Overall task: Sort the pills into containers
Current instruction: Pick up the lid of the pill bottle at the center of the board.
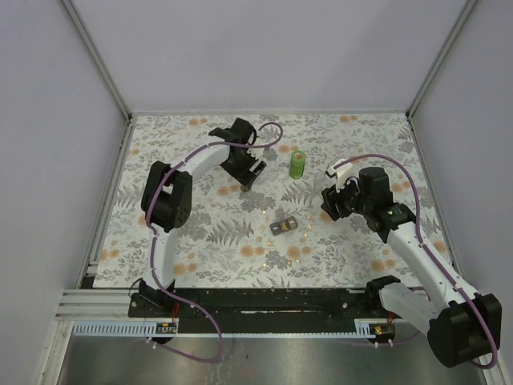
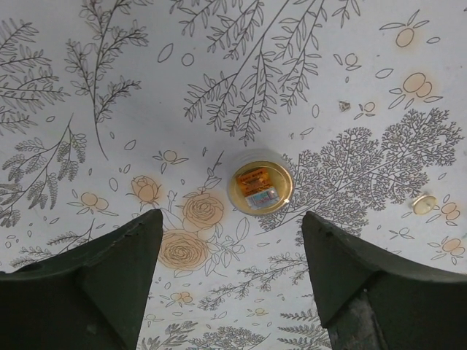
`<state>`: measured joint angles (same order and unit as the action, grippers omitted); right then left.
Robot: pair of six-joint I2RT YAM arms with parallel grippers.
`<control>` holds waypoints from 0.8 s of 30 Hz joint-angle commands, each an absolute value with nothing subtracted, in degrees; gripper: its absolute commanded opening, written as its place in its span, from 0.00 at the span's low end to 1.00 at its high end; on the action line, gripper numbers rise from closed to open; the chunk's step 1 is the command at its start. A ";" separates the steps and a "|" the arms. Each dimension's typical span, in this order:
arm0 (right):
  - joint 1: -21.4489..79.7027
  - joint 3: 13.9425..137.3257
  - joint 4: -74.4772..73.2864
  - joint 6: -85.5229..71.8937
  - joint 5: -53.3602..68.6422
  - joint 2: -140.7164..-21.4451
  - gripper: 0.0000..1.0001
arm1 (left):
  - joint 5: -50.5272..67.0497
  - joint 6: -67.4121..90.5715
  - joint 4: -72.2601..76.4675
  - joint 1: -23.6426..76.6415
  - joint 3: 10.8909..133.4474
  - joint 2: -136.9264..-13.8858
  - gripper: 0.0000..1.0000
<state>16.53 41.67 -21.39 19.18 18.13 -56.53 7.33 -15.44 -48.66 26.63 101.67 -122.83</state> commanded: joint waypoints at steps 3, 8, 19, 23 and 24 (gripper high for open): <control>16.17 43.77 -20.92 19.16 19.78 -55.81 0.00 | 4.66 -16.17 -49.83 27.68 105.64 -124.10 0.82; 16.17 43.77 -20.92 19.25 20.39 -55.81 0.00 | 4.31 -16.00 -49.75 28.21 105.82 -125.33 0.82; 16.17 43.86 -21.27 19.42 20.65 -56.34 0.00 | 5.71 -16.00 -50.19 28.92 107.05 -127.88 0.76; 16.17 43.86 -21.18 19.51 20.83 -56.34 0.00 | 5.89 -16.00 -50.27 29.35 106.96 -128.49 0.73; 16.17 43.86 -21.27 19.51 20.66 -56.25 0.00 | 6.06 -16.00 -50.27 29.44 106.96 -128.58 0.73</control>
